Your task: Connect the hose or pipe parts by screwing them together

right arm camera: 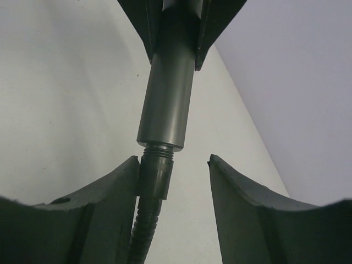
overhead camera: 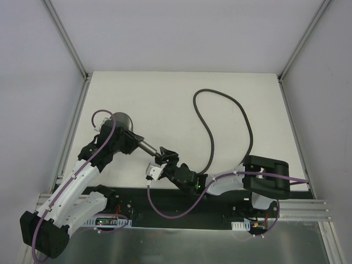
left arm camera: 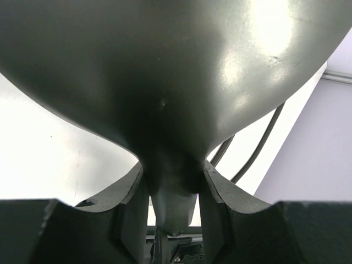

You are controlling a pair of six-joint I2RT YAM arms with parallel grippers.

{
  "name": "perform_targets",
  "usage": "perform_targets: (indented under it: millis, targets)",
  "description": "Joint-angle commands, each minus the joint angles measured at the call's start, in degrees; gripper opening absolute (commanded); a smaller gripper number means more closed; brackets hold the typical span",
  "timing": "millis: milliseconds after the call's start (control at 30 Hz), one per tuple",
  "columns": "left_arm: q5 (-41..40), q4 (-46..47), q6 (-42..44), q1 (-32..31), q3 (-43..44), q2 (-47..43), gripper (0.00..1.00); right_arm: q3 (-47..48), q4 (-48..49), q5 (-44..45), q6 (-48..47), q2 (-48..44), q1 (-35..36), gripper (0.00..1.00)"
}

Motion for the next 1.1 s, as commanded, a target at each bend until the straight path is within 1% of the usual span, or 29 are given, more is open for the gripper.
perform_targets:
  millis: [0,67,100,167,200,233,267,300,333,367,433,467,533,567,633,667,700,767,800,833,900,933,1000,1033,1067]
  targets:
    - [1.9,0.6,-0.7,-0.2,3.2,-0.5,0.0,2.8,2.6,-0.2,-1.9,-0.1,0.1,0.47]
    - [2.3,0.6,-0.7,-0.1,3.3,-1.0,0.0,3.0,1.0,-1.5,-0.6,-0.8,-0.1,0.38]
    - [2.9,0.6,-0.5,-0.2,3.4,-1.2,0.0,2.9,-0.1,-2.1,0.2,-1.1,-0.3,0.25]
    - [3.5,0.7,0.2,-0.2,3.5,-1.4,0.0,2.5,-1.4,-4.9,3.5,-2.7,-1.0,0.15]
    - [4.0,0.7,1.5,-0.1,3.6,-1.4,0.0,2.3,-2.5,-6.1,4.9,-3.5,-1.4,0.07]
    - [4.4,1.1,2.4,-0.2,3.6,-1.4,0.0,2.0,-3.3,-7.8,9.0,-4.3,-1.9,0.04]
    - [4.8,1.6,3.3,-0.2,3.3,-1.8,0.0,1.4,-4.0,-11.5,11.5,-6.1,-3.5,0.01]
    - [5.5,2.7,4.7,-0.2,2.6,-1.8,0.0,1.0,-5.0,-13.5,14.0,-7.0,-4.6,0.01]
    - [7.4,6.4,5.0,-0.2,1.6,-2.2,0.0,0.5,-5.2,-15.8,20.0,-7.9,-5.7,0.01]
    - [8.1,8.6,5.0,-0.2,-1.3,-3.4,0.0,-0.5,-5.3,-20.8,22.8,-9.3,-8.4,0.01]
    - [10.5,13.8,4.6,-0.2,-4.7,-5.0,0.0,-1.2,-5.1,-26.0,28.6,-10.4,-11.4,0.01]
    - [11.3,19.2,4.8,-0.1,-7.9,-6.6,0.0,-1.5,-4.7,-30.7,33.8,-10.8,-14.2,0.01]
    - [11.7,22.7,4.7,-0.1,-10.7,-7.8,0.0,-2.2,-3.4,-35.8,37.8,-10.8,-16.8,0.01]
    - [12.1,26.3,5.1,-0.1,-12.9,-8.7,0.0,-2.3,-3.2,-40.0,40.2,-10.2,-19.2,0.01]
    - [12.8,31.3,7.3,-0.2,-14.7,-9.3,0.0,-3.4,0.7,-43.9,47.2,-9.2,-21.4,0.01]
    - [13.6,33.6,8.2,-0.2,-16.7,-9.8,0.0,-3.8,2.8,-47.9,50.0,-7.7,-24.0,0.01]
    - [14.1,40.0,9.8,-0.2,-18.0,-10.1,0.0,-4.9,8.0,-49.6,56.2,-6.8,-25.2,0.01]
    - [15.6,47.3,10.6,-0.2,-23.1,-11.4,0.0,-5.7,14.3,-53.7,62.3,-3.3,-28.6,0.01]
    - [15.7,54.8,10.6,-0.2,-24.7,-11.8,0.0,-6.2,20.5,-54.6,68.4,-2.0,-29.5,0.01]
    - [15.6,57.1,10.7,-0.2,-27.3,-12.3,0.0,-6.5,23.3,-55.6,70.6,0.2,-31.1,0.01]
    - [14.8,60.5,10.9,-0.2,-28.8,-12.2,0.0,-6.5,27.8,-57.5,74.7,1.8,-32.1,0.01]
    - [14.5,61.5,11.1,-0.2,-29.4,-12.2,0.0,-6.1,27.8,-58.2,76.8,2.4,-32.4,0.01]
    - [13.4,61.6,11.8,-0.2,-29.9,-11.9,0.0,-5.5,27.7,-59.8,77.9,2.7,-32.5,0.02]
    - [12.9,61.5,11.7,-0.2,-30.2,-11.8,0.0,-5.3,27.8,-59.9,78.8,2.8,-32.7,0.05]
    - [12.6,61.2,11.7,-0.2,-30.2,-11.6,0.0,-5.2,27.7,-59.8,78.9,2.8,-32.8,0.17]
